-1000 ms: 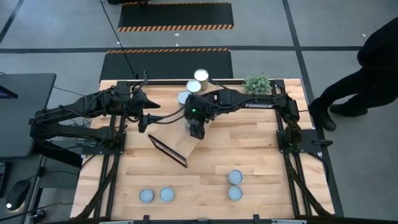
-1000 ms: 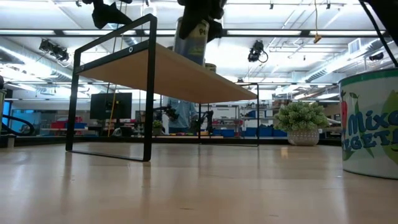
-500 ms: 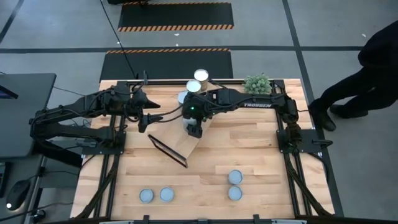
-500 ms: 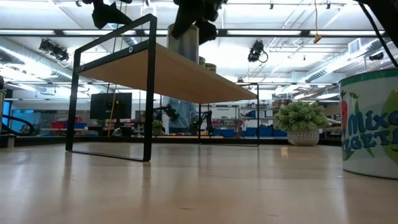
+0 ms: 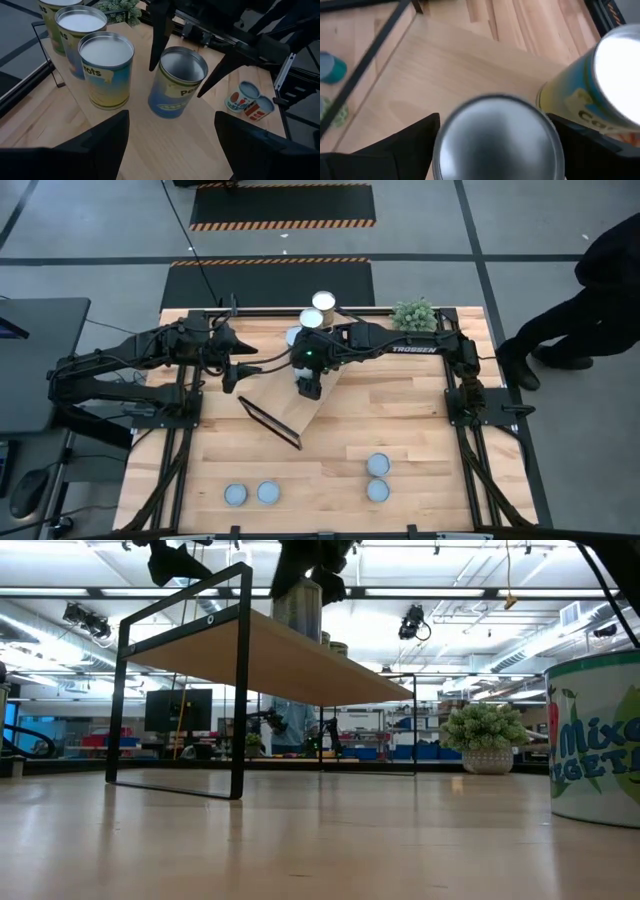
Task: Pick and place cans onto a shelf
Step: Put the canned peas on the shelf
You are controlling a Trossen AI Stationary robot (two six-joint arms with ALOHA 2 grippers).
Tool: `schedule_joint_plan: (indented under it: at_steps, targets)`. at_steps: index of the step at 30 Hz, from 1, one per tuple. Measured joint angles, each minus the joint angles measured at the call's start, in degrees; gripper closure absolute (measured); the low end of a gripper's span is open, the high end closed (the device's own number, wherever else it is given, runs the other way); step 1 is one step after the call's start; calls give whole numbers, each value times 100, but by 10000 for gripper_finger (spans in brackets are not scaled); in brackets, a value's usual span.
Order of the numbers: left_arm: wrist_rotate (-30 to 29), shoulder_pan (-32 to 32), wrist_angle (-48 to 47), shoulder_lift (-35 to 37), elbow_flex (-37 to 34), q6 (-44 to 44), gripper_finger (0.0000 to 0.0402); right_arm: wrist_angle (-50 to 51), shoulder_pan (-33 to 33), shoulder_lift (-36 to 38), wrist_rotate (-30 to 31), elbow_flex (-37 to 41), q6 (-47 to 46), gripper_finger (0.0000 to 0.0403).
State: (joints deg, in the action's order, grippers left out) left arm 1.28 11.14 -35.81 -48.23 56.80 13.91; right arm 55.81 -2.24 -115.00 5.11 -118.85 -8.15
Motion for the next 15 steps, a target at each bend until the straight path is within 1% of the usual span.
schedule_joint_plan:
  at_steps: [4,8,11,15]
  targets:
    - [0,0,0,1,0,0,102,-147,24,2,17,-44,-149,35]
    - [0,0,-1,-2,0,0,102,-159,121,2,363,-44,-298,34]
    - [0,-2,0,1,0,0,102,-166,177,41,357,-45,-132,34]
    - [0,-2,-1,0,0,0,102,-123,186,89,298,-303,-79,35]
